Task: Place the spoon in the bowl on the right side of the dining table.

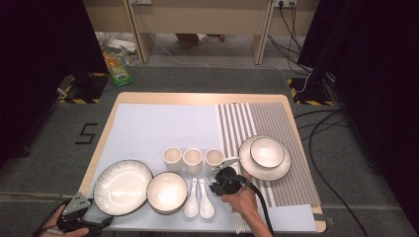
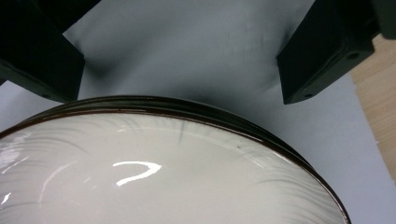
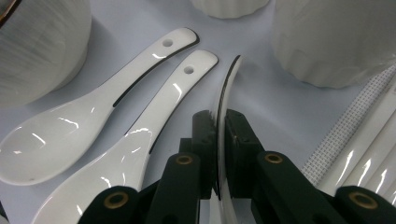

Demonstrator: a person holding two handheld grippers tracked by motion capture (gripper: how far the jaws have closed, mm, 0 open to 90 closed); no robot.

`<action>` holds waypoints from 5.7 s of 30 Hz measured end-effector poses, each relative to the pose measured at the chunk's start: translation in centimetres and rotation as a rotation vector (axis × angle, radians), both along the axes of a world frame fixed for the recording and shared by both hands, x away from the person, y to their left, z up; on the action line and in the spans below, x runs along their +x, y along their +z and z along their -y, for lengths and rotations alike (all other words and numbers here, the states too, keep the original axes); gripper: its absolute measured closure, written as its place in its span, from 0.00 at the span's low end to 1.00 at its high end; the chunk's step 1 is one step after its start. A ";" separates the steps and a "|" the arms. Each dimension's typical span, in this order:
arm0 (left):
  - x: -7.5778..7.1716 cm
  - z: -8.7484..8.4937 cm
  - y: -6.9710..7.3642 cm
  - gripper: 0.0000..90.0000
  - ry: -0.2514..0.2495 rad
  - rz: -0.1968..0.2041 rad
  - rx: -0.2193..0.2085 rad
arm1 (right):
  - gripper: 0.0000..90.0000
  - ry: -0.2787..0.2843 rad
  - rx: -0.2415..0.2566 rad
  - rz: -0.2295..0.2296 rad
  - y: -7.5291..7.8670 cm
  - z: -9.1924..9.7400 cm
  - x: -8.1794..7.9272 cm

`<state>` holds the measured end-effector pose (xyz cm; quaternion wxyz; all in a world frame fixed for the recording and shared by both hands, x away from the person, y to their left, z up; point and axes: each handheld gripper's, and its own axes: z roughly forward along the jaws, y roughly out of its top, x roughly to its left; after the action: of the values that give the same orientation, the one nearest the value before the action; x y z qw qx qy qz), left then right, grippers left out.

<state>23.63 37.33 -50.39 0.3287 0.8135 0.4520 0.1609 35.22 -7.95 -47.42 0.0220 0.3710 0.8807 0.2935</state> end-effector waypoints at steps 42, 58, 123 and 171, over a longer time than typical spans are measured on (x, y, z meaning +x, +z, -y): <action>0.0 -0.1 0.0 0.00 -0.003 0.001 0.008 | 0.95 -0.036 0.400 0.117 4.7 5.6 0.1; 0.0 0.0 0.0 0.00 0.002 0.001 0.002 | 0.95 -0.183 0.455 0.173 7.6 10.4 2.0; -0.1 0.0 0.0 0.00 0.000 -0.002 -0.004 | 0.93 -0.652 0.360 0.174 4.7 21.2 8.0; -0.1 -0.1 0.0 0.00 -0.002 0.000 -0.001 | 0.59 -0.543 0.086 0.151 6.3 22.3 6.1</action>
<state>23.50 37.39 -50.39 0.3292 0.8138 0.4513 0.1602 41.30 -30.27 -41.07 0.1495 0.5711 0.7317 0.3408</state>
